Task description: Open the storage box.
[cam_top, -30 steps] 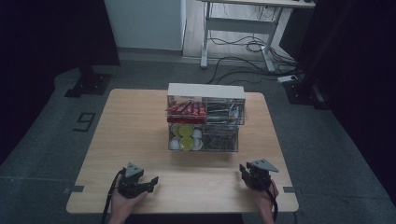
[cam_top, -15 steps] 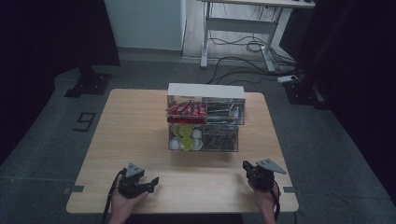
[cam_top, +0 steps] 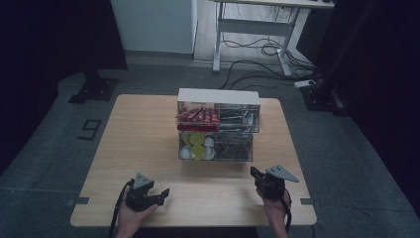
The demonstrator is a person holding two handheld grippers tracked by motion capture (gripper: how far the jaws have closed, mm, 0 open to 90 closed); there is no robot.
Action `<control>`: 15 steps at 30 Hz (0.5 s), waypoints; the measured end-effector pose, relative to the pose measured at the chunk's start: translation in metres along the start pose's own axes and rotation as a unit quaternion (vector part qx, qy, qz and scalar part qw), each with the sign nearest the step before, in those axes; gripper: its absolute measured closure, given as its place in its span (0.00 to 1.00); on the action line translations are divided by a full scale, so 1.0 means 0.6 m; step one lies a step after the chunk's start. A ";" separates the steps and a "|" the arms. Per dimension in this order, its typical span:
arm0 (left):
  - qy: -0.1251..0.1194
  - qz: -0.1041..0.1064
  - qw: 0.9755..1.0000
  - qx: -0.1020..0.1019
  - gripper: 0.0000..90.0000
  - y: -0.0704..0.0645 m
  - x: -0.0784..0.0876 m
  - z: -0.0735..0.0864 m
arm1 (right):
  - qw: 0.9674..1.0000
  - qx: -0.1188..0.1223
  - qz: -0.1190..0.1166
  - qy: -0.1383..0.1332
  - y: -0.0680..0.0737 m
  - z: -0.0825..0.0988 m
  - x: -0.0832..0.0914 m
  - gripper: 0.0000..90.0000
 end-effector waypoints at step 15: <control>0.000 -0.001 1.000 0.004 0.32 0.004 0.001 0.000 | 0.999 -0.009 -0.035 -0.010 0.033 -0.026 -0.030 0.99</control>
Point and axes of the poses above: each handheld gripper's, and its own axes: x roughly backward along the jaws, z roughly out of its underside, y roughly to its left, the point moved 1 cm from there along -x, roughly forward along the jaws, and after that the axes turned 9 degrees about z, right-handed, at the moved point
